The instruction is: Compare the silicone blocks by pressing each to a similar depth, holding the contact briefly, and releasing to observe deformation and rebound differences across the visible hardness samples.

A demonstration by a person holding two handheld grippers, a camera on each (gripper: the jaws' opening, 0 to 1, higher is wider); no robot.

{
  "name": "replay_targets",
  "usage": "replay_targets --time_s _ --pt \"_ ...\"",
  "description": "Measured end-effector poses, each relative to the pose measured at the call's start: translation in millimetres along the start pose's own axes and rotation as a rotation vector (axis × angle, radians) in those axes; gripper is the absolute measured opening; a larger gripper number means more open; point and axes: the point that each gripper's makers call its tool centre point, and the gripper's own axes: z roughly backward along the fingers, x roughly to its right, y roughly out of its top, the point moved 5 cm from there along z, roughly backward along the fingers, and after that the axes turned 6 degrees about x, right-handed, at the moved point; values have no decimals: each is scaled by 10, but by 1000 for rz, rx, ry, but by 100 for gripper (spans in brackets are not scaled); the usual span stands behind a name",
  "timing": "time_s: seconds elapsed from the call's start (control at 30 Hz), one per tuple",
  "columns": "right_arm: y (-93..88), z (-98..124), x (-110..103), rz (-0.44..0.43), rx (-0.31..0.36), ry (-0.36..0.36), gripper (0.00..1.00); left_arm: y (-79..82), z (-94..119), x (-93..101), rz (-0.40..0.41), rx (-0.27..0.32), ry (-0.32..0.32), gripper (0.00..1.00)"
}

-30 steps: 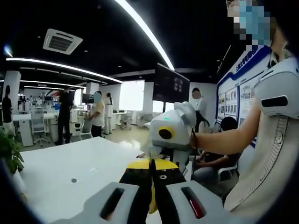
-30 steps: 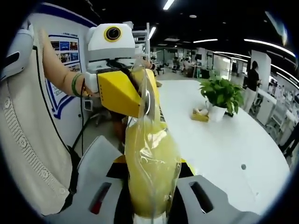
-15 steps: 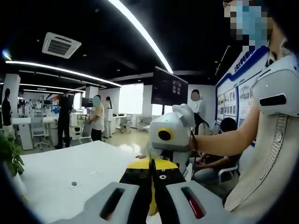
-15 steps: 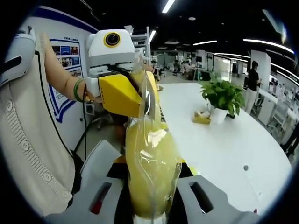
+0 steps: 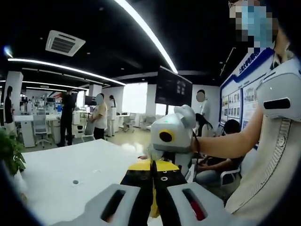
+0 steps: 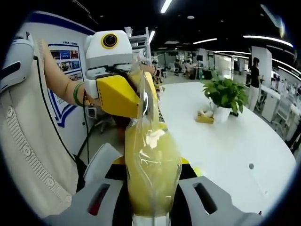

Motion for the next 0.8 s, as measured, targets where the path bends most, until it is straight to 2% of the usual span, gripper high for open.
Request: replay_targets --time_s 0.3,0.8 --pt "30 5 54 86 21 -8 21 19 -14 2 4 6 -1 0" --pt "-8 30 77 97 -9 -11 26 -16 -45 2 34 8 -4 0"
